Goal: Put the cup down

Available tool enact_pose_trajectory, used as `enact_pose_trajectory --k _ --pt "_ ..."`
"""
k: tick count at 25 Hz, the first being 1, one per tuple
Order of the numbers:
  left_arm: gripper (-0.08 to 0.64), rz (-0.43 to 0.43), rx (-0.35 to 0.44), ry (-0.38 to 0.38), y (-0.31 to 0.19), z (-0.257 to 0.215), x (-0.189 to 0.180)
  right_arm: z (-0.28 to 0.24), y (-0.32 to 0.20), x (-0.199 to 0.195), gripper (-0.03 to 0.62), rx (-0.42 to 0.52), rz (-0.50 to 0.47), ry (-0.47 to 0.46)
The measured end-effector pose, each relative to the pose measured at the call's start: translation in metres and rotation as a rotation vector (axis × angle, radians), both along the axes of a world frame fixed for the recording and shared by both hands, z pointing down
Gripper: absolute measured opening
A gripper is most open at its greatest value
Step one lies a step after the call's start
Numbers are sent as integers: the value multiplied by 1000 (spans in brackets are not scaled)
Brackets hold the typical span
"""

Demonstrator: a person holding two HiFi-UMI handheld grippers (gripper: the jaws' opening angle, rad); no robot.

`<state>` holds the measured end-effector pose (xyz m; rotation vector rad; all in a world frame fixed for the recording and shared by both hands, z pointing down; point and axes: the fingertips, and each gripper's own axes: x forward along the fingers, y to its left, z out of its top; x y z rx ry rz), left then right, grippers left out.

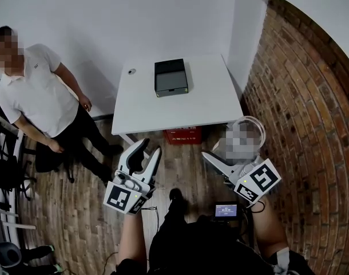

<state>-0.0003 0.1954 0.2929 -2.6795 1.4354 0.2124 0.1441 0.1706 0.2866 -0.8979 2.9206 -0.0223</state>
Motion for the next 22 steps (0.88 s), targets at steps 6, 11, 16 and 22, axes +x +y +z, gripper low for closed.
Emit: enact_pose_trajectory --k 6,11,16,22 --pt "131 27 -6 7 -54 5 -33 1 -51 -35 380 -3 24 0" --pt "130 29 -12 -20 -100 9 -70 -2 -92 -72 380 -3 45 5" --pt "132 46 -21 -23 -140 4 -104 -5 -129 -108 380 2 65 21" --pt "131 80 0 -4 -173 3 -132 -4 -163 -138 379 -3 88 19"
